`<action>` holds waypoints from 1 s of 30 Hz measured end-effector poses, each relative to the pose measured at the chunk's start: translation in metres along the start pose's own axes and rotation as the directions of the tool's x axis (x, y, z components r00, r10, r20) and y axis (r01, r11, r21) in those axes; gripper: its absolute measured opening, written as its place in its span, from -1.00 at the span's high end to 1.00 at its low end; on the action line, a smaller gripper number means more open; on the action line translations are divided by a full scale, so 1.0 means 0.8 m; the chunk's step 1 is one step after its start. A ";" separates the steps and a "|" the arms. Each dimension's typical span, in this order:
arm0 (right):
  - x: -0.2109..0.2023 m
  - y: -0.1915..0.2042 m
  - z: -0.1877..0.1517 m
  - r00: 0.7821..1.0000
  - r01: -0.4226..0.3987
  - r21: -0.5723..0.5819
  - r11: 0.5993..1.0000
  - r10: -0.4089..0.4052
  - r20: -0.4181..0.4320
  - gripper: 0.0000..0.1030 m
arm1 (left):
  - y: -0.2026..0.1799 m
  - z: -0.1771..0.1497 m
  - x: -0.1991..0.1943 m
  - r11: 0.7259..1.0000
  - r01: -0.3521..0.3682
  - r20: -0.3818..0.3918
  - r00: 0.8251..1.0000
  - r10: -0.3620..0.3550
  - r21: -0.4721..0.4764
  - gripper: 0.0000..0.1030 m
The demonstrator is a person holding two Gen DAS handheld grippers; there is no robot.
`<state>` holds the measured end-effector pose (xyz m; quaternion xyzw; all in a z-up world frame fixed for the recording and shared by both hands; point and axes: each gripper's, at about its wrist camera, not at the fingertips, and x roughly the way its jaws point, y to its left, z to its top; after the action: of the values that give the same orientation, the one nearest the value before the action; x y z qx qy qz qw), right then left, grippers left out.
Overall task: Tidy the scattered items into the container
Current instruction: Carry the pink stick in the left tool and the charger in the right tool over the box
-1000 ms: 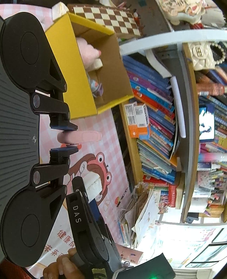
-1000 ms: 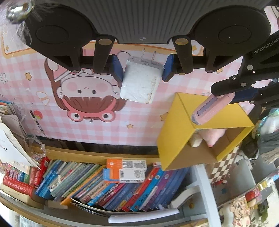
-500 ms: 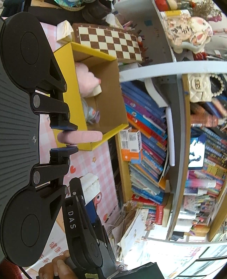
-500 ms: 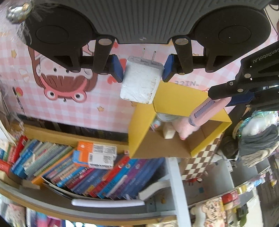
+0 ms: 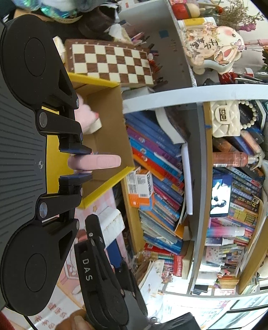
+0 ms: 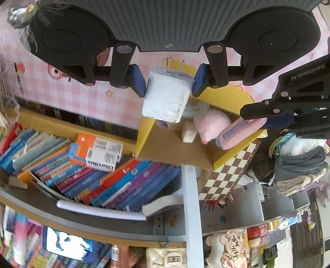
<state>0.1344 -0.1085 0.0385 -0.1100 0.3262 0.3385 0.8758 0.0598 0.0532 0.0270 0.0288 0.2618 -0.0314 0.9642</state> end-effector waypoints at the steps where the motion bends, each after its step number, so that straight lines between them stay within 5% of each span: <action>1: 0.004 0.001 0.005 1.000 -0.002 -0.008 1.000 0.002 0.001 0.09 | 0.004 0.002 0.004 1.000 -0.004 -0.001 1.000 0.004 0.008 0.66; 12: 0.053 0.019 0.051 1.000 -0.013 -0.115 0.993 0.013 -0.008 0.09 | 0.054 0.015 0.061 0.989 -0.032 -0.068 0.997 0.042 0.144 0.66; 20: 0.097 0.020 0.079 0.998 -0.033 -0.145 0.989 0.026 -0.052 0.09 | 0.086 0.022 0.101 0.972 0.033 -0.160 0.987 0.005 0.231 0.66; 30: 0.163 0.026 0.099 0.990 -0.059 -0.198 0.978 0.033 -0.134 0.09 | 0.105 0.015 0.137 0.925 0.188 -0.331 0.941 -0.073 0.331 0.66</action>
<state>0.2329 0.0084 0.0154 -0.2125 0.3488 0.3821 0.8289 0.1666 0.1314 -0.0153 0.1908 0.4022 -0.1383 0.8847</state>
